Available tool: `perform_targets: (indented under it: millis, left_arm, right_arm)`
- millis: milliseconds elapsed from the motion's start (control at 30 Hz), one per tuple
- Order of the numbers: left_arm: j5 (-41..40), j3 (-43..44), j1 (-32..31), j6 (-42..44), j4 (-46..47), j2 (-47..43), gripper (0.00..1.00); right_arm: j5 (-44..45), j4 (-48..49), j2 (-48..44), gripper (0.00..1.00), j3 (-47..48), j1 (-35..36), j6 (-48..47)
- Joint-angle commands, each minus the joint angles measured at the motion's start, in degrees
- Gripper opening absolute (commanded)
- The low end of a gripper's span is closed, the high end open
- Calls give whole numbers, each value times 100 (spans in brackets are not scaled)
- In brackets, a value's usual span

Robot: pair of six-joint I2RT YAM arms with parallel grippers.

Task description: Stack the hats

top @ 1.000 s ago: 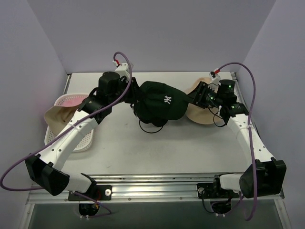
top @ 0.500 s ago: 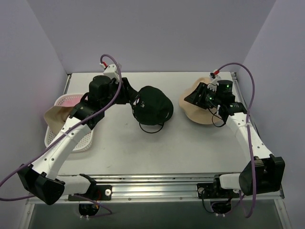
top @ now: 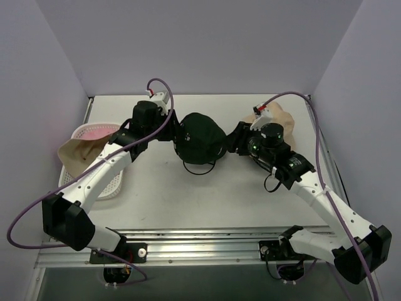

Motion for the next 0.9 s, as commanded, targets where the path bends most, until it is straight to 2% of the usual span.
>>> perform_targets:
  millis: [0,300,600,733,867]
  left_arm:
    - [90,21,138,87,398,44,52]
    - [-59,74,226,79,195,-289,52]
    - [-657,-1410,252,-370,1391,-1290,54]
    - [-701,-1772,252,-441,1655,-1581,55]
    - [-736,-1983,252,-388,1830,-1704,56]
  right_arm:
    - [792,802,-84,44,-267,473,299]
    - [2004,1234,205,47,-426,1477,440]
    - [2814,1216,1005,46,-207,1952,501]
    - [3077,1234,1120,35,-110,2005,501]
    - [3113,1252,1181,11,-4,2005,413]
